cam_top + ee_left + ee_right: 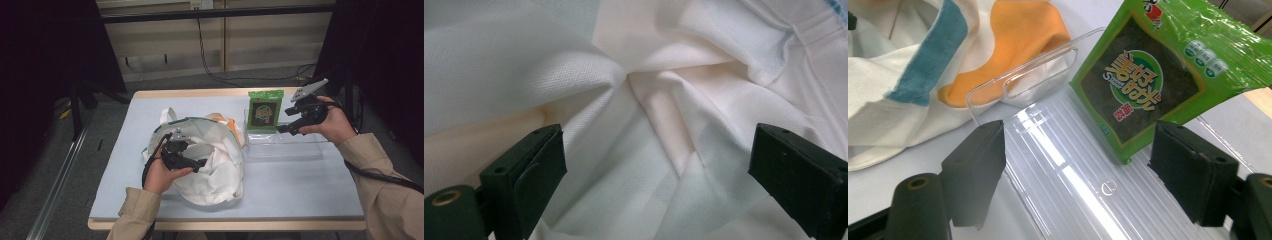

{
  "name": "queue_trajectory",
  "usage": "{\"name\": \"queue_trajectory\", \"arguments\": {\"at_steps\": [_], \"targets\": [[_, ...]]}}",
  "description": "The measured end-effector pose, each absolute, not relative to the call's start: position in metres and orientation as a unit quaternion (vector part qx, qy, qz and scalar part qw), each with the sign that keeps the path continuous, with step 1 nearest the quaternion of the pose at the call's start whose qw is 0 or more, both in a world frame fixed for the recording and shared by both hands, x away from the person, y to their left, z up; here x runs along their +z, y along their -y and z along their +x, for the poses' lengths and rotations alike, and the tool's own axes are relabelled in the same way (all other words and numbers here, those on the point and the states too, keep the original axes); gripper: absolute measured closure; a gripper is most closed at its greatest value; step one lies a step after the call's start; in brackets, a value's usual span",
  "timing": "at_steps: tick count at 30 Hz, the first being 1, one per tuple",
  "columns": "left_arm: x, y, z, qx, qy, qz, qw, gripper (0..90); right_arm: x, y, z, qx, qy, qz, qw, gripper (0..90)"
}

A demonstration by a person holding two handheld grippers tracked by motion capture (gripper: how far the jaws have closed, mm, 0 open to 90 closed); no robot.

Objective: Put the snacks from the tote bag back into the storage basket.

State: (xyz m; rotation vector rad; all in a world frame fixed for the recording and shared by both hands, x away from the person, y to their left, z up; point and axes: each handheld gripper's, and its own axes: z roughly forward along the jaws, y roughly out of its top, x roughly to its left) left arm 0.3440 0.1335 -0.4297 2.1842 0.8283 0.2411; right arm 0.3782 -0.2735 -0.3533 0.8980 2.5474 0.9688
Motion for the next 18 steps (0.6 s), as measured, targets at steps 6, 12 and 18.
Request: {"name": "queue_trajectory", "arguments": {"at_steps": [6, 12, 18], "targets": [[-0.430, -0.133, 0.345, 0.092, -0.322, 0.860, 0.384, 7.8, -0.353, 0.272, 0.371, 0.339, -0.879, 0.308, 0.135, 20.1], [-0.429, -0.133, 0.344, 0.089, -0.327, 0.857, 0.389, 7.4, -0.354, 0.269, 0.364, 0.345, -0.880, 0.300, 0.125, 19.1], [-0.428, -0.132, 0.344, 0.090, -0.326, 0.857, 0.389, 7.1, -0.352, 0.266, 0.356, 0.346, -0.883, 0.293, 0.124, 18.1]]}}
